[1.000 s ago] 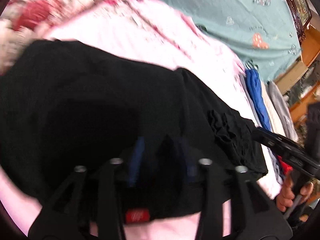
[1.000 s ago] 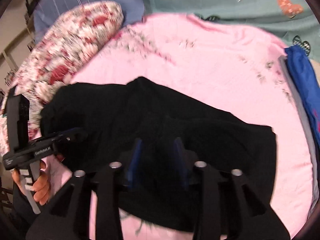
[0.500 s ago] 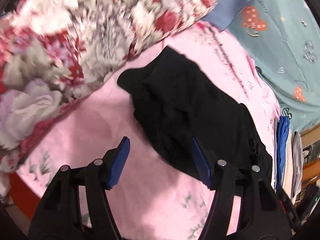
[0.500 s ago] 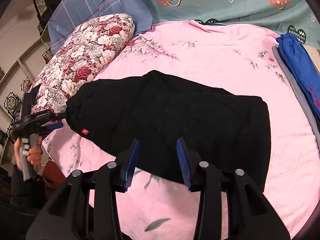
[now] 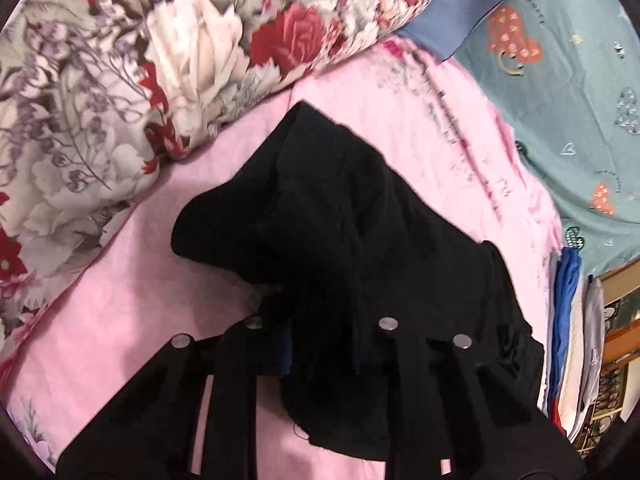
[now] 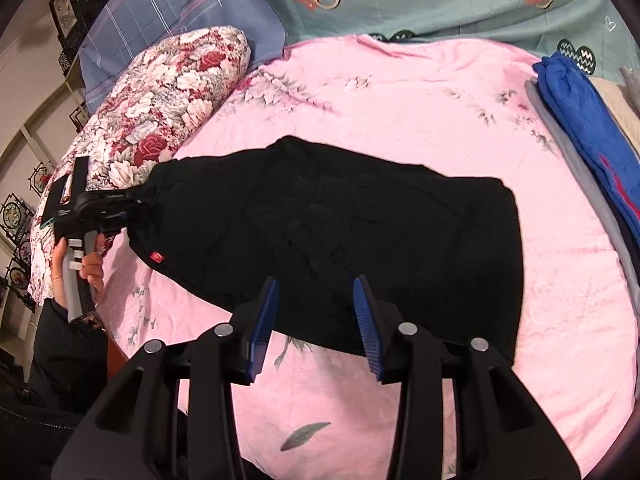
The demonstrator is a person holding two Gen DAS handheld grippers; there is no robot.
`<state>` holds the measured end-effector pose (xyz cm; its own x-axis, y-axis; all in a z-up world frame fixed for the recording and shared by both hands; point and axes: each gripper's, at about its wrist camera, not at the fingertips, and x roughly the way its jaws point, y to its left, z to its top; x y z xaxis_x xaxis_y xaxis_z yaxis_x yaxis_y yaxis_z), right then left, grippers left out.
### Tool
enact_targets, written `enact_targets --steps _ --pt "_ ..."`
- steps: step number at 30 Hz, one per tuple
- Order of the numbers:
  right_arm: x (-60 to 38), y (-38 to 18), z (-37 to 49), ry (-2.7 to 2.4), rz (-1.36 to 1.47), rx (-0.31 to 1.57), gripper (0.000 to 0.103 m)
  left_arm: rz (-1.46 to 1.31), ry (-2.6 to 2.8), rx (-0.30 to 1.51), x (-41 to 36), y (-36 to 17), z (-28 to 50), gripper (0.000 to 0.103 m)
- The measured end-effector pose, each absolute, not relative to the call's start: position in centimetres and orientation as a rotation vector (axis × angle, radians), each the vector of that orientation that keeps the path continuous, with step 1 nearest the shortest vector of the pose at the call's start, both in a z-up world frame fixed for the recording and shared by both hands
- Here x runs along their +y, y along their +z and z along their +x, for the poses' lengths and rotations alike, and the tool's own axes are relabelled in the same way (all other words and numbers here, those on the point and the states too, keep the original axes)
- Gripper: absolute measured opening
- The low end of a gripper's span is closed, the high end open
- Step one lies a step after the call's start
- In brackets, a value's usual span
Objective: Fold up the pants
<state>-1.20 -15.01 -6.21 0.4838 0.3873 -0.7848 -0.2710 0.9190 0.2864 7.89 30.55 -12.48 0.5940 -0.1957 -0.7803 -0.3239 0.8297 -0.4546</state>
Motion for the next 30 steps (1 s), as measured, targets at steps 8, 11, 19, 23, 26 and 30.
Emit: enact_targets --steps 8,11,19,23,26,30 --pt "-6.2 -7.9 7.4 0.563 0.071 1.112 0.053 -0.585 -0.009 0.832 30.0 -9.3 5.2 0.019" --pt "-2.5 -8.9 10.3 0.550 0.022 1.115 0.033 -0.582 -0.021 0.822 29.9 -8.9 5.1 0.019" --pt "1.2 -12.4 12.8 0.473 -0.054 1.185 0.007 -0.585 -0.029 0.829 29.6 -8.9 5.2 0.019" --pt "-2.6 -8.9 11.4 0.525 0.070 1.127 0.007 -0.571 -0.050 0.818 28.7 -7.7 5.4 0.019" --pt "-7.4 -6.8 9.0 0.510 0.130 1.074 0.008 -0.522 -0.070 0.805 27.1 -6.3 5.4 0.019" --pt "-14.9 -6.8 4.4 0.420 0.208 1.049 0.009 -0.436 -0.107 0.787 23.2 -4.4 5.2 0.018"
